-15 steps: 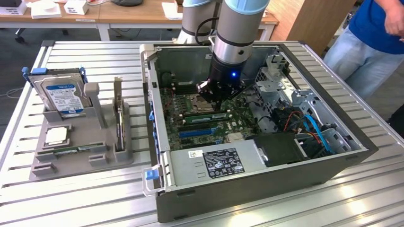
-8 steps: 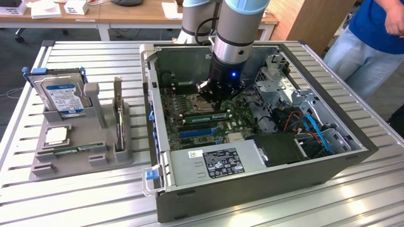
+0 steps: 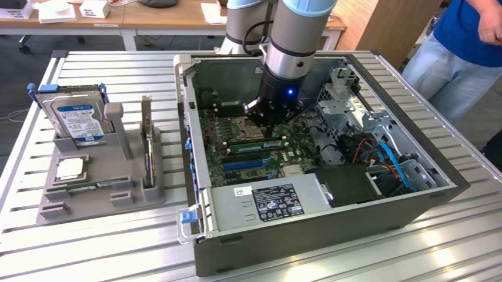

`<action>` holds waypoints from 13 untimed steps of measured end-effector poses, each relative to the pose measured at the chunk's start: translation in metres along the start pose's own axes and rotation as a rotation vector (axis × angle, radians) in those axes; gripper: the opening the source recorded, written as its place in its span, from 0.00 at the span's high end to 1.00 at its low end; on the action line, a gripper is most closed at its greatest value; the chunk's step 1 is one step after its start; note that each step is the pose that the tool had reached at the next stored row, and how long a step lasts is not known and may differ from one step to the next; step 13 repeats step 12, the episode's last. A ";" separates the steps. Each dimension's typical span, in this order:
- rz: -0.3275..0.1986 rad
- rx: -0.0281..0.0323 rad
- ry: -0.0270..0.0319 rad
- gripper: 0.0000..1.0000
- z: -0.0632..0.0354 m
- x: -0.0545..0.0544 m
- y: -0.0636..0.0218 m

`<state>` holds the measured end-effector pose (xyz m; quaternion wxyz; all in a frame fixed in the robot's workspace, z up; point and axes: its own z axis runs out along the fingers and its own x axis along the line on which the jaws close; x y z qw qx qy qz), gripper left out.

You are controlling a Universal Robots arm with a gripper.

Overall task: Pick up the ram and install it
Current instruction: 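Press down the ram until it locks into place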

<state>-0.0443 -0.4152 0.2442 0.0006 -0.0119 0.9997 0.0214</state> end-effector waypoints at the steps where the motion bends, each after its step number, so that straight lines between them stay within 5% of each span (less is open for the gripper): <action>1: 0.000 0.0000 0.0026 0.90 -0.0002 0.000 0.0000; 7: 0.001 0.0005 0.0171 0.90 -0.0012 0.000 0.0001; 13: 0.001 0.0006 0.0177 0.90 -0.0012 0.000 0.0001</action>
